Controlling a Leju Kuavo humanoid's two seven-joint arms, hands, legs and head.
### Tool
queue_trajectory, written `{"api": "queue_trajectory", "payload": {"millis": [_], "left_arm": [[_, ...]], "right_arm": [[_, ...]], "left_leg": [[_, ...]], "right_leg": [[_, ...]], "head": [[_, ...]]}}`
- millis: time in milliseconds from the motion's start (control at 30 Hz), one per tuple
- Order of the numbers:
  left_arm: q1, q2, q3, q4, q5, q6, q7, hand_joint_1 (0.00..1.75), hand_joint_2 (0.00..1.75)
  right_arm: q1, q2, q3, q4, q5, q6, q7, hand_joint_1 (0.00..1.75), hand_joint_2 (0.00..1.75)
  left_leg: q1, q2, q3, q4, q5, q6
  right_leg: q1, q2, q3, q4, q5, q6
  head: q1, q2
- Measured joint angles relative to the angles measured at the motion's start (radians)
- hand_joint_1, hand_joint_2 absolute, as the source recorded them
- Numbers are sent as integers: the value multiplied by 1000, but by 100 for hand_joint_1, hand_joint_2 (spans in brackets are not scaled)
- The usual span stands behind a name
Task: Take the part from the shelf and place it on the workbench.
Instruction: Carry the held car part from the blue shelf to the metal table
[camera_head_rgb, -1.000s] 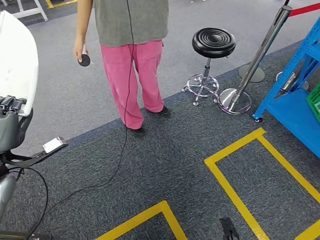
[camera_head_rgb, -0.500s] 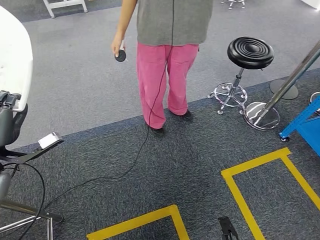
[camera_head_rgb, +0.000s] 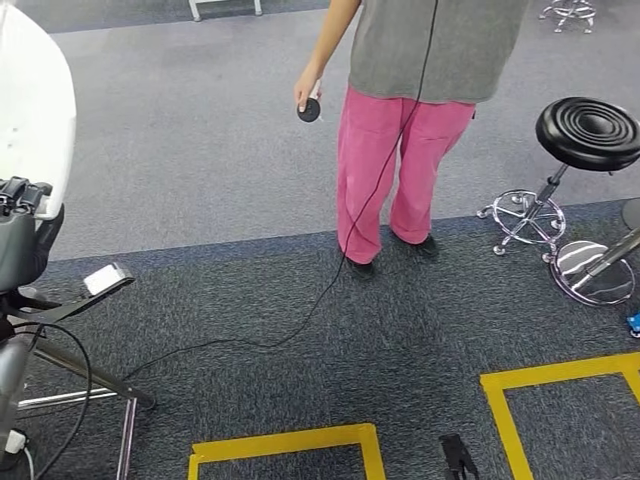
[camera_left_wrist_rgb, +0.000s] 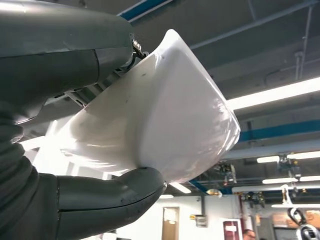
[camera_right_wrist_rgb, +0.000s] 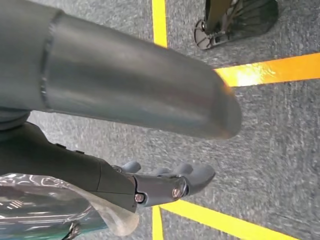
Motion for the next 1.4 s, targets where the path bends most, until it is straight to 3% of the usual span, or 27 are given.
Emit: {"api": "queue_trajectory", "payload": {"millis": [33,100,167,200,233,267,333,400,467,500,567,633,700,733,767,833,900,967,1000,1067,1133,1200,1233,1300,1333,1400], "left_arm": [[-1,2,0,0,0,0,0,175,175],[-2,3,-1,0,0,0,0,175,175],[1,2,-2,0,0,0,0,175,175],[2,2,-3,0,0,0,0,175,175],[3,2,-3,0,0,0,0,175,175],[3,3,-4,0,0,0,0,175,175],[1,3,-4,0,0,0,1,175,175],[-4,4,-6,0,0,0,5,175,175],[-6,8,-7,-1,0,0,12,175,175],[-6,10,-7,-2,0,0,15,175,175],[-10,12,-7,-5,0,2,13,175,175],[-12,7,-7,-5,0,3,8,175,175],[-9,3,-7,-6,0,3,4,175,175],[-8,2,-7,-6,0,2,2,175,175],[-8,1,-6,-6,0,1,0,175,175],[-9,-5,-3,-7,0,-6,-10,175,175],[-7,-13,1,-11,0,-15,-16,175,175],[-1,-17,5,-15,0,-18,-18,175,175],[3,-18,7,-17,0,-19,-18,175,175],[6,-19,11,-19,0,-19,-18,175,175],[8,-22,11,-20,0,-18,-17,175,175],[14,-26,11,-20,0,-19,-16,175,175],[16,-27,11,-20,0,-19,-16,175,175],[15,-29,11,-20,0,-19,-16,175,175],[12,-30,11,-20,0,-19,-16,175,175],[1,-32,11,-20,0,-21,-17,175,175]], "right_arm": [[0,0,-1,0,0,0,0,0,0],[0,1,-1,0,0,0,-1,0,0],[1,2,-2,0,0,0,0,0,0],[1,2,-4,0,0,0,0,0,0],[1,2,-4,0,0,0,0,0,0],[0,2,-5,0,0,0,0,0,0],[-1,2,-7,0,0,0,-1,0,0],[-2,3,-8,0,0,0,-1,0,0],[-5,4,-9,-1,2,1,-1,0,0],[-7,5,-9,-1,3,0,-1,0,0],[-10,6,-10,-1,6,-1,-2,0,0],[-9,6,-12,-1,8,-1,-2,0,0],[-7,6,-14,-1,8,-2,-2,0,0],[-6,6,-15,-1,7,-2,-2,0,0],[-6,5,-15,-1,6,-3,-2,0,0],[-5,5,-18,-1,2,-5,-2,0,0],[-3,5,-21,0,-1,-7,-3,0,0],[0,5,-23,0,-1,-11,-3,0,0],[1,5,-24,0,-1,-14,-3,0,0],[4,5,-26,0,1,-16,-3,0,0],[8,5,-26,0,2,-16,-3,0,0],[11,5,-27,1,4,-17,-2,0,0],[11,5,-28,1,4,-17,-2,0,0],[9,5,-28,1,4,-17,-2,0,0],[8,5,-28,1,4,-16,-2,0,0],[7,5,-29,1,5,-16,-3,0,0]], "left_leg": [[-1,25,-12,27,-16,-4],[-2,83,-62,138,-71,-12],[2,98,-118,254,-113,-16],[4,100,-127,272,-111,-16],[5,102,-117,251,-90,-15],[3,109,-88,196,-57,-11],[-8,152,-18,64,-6,0],[-21,181,14,0,-1,11],[-23,164,18,-11,-5,20],[-21,153,21,-17,-3,23],[-13,133,29,-28,1,32],[-11,111,30,-28,0,37],[-9,85,31,-28,-1,39],[-8,71,32,-27,-2,37],[-6,57,33,-25,-4,34],[-3,32,30,-14,-11,24],[0,9,21,-5,-14,12],[4,-12,15,-5,-10,3],[4,-8,12,-2,-12,-1],[2,35,-9,46,-40,-9],[2,85,-65,163,-93,-14],[3,98,-116,263,-121,-15],[3,100,-120,270,-112,-14],[-1,115,-68,166,-47,-3],[-8,140,-33,101,-23,5],[-24,186,14,11,-5,21]], "right_leg": [[0,-13,4,-3,0,-6],[3,-41,10,-6,-3,-18],[7,-70,13,-6,-7,-23],[9,-84,15,-6,-10,-24],[11,-98,18,-6,-12,-24],[12,-111,22,-6,-16,-24],[16,-133,32,-6,-24,-19],[20,-155,37,-6,-31,-11],[21,-177,40,-8,-38,-1],[20,-172,39,-4,-44,4],[18,-124,11,55,-79,11],[16,-75,-58,184,-130,15],[15,-65,-118,269,-141,18],[13,-64,-124,260,-118,20],[11,-59,-110,212,-79,22],[1,-16,-57,82,-11,27],[-4,19,-24,18,4,23],[-2,8,-16,12,-1,11],[-2,-3,-13,10,0,5],[-1,-26,-6,5,-1,-7],[4,-52,0,3,-5,-16],[8,-80,2,4,-9,-22],[10,-93,4,4,-12,-24],[14,-118,13,3,-18,-24],[16,-130,19,2,-21,-23],[22,-152,26,0,-27,-17]], "head": [[-2,0],[-7,0],[-7,0],[-8,0],[-7,0],[-7,0],[-7,0],[-7,0],[-6,0],[-5,0],[-2,0],[3,0],[6,0],[6,0],[6,0],[6,0],[6,0],[6,0],[5,0],[-1,0],[-6,0],[-6,0],[-6,0],[-6,0],[-6,0],[-6,0]]}}
